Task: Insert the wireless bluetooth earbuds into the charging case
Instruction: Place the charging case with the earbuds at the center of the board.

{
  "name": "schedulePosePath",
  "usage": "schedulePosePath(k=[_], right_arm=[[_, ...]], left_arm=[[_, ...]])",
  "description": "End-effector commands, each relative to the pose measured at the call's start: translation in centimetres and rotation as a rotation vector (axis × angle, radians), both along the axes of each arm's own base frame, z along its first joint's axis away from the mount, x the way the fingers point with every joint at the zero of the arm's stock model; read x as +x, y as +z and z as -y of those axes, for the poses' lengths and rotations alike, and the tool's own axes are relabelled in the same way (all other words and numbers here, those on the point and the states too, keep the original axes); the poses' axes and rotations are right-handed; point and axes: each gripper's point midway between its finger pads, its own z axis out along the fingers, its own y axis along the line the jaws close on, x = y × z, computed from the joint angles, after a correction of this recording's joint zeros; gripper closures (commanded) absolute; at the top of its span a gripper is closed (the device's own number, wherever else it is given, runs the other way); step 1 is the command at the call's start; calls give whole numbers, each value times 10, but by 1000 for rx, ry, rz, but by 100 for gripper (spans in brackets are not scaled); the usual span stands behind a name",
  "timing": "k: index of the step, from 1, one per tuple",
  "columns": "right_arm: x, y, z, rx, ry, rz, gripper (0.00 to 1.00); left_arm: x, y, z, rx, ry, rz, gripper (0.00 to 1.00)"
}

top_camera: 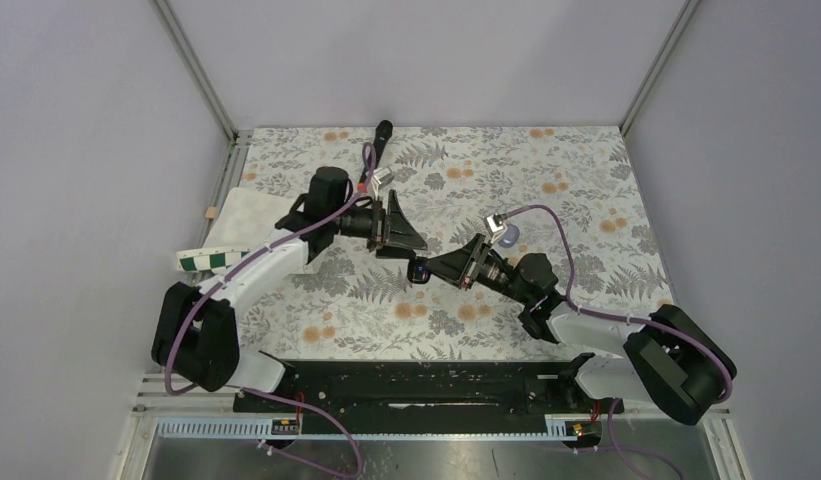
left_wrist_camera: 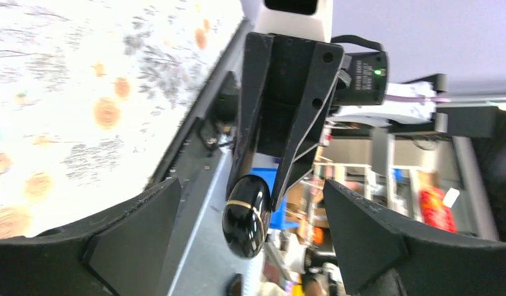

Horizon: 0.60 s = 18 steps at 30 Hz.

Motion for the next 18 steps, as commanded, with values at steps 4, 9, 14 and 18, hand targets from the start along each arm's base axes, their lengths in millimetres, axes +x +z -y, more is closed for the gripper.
schedulePosePath(k=[4, 9, 14, 18], right_arm=[[10, -18, 25, -165, -130, 60, 85], [39, -56, 70, -485, -325, 78, 82], [79, -73, 90, -591, -396, 42, 82], [118, -86, 72, -556, -351, 7, 83]], left_arm=[[8, -28, -51, 286, 151, 131, 12], [23, -16, -74, 294, 245, 162, 12], [30, -22, -82, 324, 313, 164, 12], [25, -29, -85, 324, 318, 139, 12]])
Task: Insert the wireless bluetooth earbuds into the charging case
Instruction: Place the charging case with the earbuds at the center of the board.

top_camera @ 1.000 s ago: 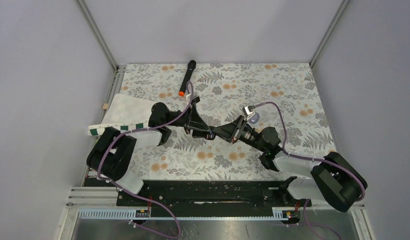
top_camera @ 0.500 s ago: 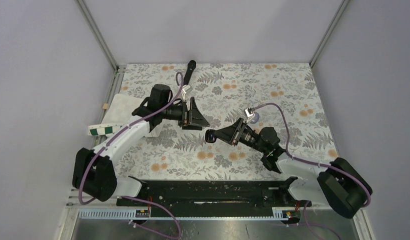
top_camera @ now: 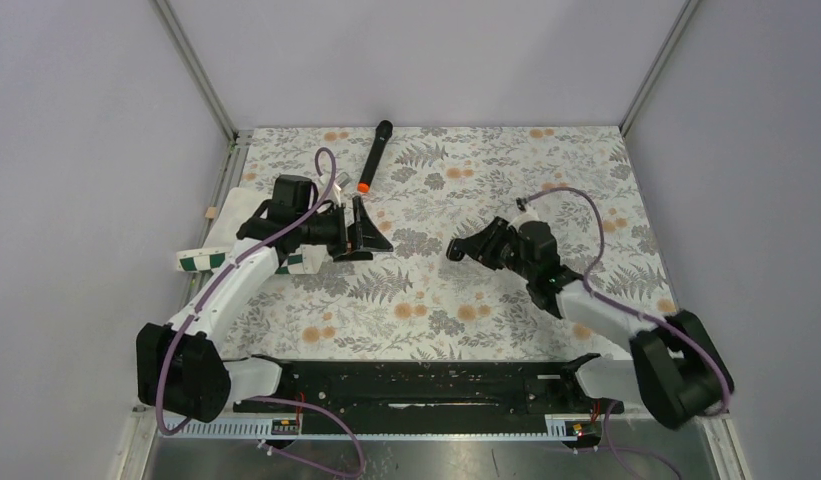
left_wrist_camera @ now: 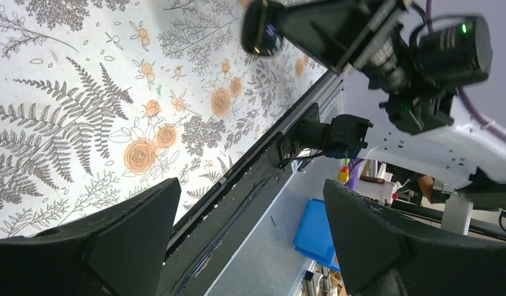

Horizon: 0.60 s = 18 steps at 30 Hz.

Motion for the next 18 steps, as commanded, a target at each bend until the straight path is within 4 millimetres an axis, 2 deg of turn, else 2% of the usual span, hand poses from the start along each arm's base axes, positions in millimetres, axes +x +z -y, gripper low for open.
schedulePosePath(k=[1, 2, 3, 6, 8, 10, 12, 14, 16, 18], right_arm=[[41, -3, -17, 28, 40, 18, 84], [47, -7, -23, 62, 57, 11, 85], [51, -21, -28, 80, 67, -27, 85], [61, -36, -40, 114, 93, -61, 83], [62, -46, -39, 99, 83, -73, 66], [64, -58, -33, 30, 63, -100, 42], [63, -65, -23, -46, 36, -113, 21], [62, -67, -9, -149, 10, -109, 4], [56, -65, 12, -268, -30, -131, 1], [50, -51, 38, -393, -95, -139, 1]], left_arm=[[0, -1, -8, 18, 32, 30, 12], [-1, 1, -10, 20, 38, 39, 12], [-1, 3, -11, 22, 44, 49, 12], [-2, 6, -15, 27, 61, 70, 13], [-2, 6, -17, 35, 64, 69, 13], [-1, 4, -19, 53, 74, 69, 13], [1, 5, -21, 60, 80, 82, 13], [3, 10, -22, 63, 79, 88, 13], [7, 17, -25, 81, 82, 112, 13], [13, 28, -30, 106, 103, 157, 13]])
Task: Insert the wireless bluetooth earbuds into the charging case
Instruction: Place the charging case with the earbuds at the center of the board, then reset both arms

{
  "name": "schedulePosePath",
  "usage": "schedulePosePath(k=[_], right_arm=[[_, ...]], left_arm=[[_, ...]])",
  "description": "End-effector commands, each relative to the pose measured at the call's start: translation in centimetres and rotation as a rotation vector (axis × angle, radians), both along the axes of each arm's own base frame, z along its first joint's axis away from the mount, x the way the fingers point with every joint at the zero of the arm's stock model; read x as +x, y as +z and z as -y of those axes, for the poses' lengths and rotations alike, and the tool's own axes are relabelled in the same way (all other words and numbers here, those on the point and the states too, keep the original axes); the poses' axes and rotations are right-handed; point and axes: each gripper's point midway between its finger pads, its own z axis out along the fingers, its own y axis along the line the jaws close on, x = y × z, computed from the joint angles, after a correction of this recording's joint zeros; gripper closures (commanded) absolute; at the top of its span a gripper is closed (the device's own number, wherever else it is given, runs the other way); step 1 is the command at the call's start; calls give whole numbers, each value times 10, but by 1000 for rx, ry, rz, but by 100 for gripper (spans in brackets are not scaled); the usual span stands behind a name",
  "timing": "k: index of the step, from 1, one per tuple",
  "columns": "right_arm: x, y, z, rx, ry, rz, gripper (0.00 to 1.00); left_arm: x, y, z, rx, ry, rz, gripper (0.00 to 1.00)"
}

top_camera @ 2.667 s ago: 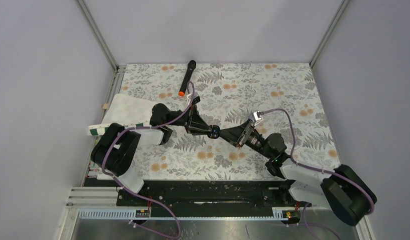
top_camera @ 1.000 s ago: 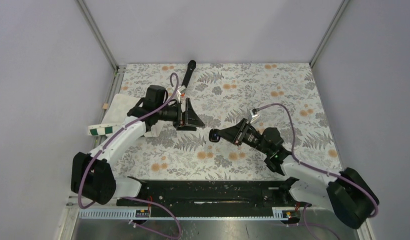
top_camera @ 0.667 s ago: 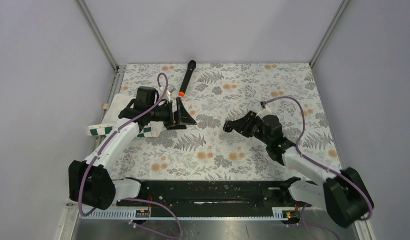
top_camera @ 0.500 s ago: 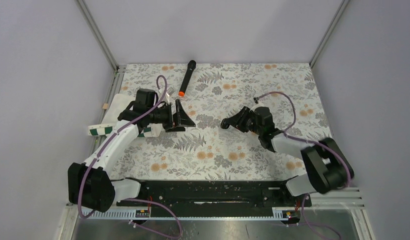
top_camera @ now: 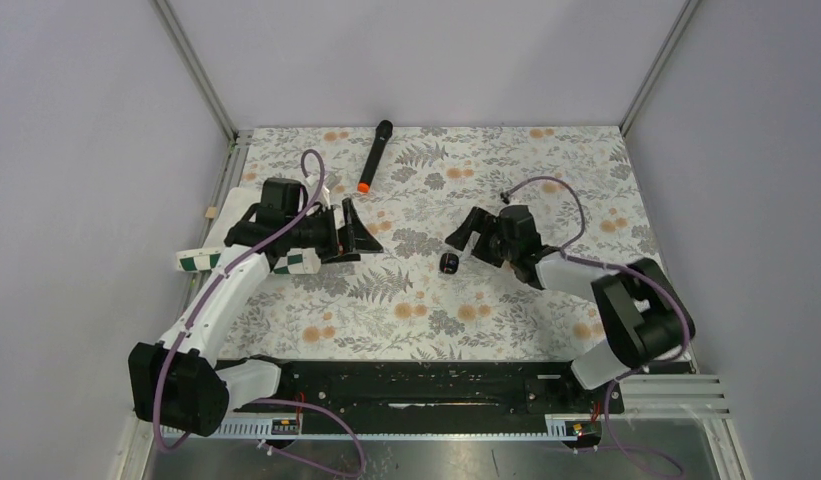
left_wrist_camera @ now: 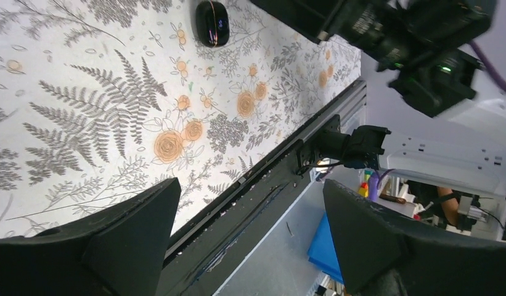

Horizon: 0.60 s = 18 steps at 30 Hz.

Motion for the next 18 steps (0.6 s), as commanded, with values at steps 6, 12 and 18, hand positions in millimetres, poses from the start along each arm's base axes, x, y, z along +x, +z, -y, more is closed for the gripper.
schedulePosePath(k=[6, 12, 18], right_arm=[[-29, 81, 152, -639, -396, 37, 1], [-62, 111, 193, -748, -484, 63, 0], [-78, 116, 205, -733, -522, 102, 1]], left_arm=[[52, 48, -25, 122, 170, 249, 13], [67, 42, -24, 101, 234, 215, 12], [67, 41, -15, 60, 180, 202, 13]])
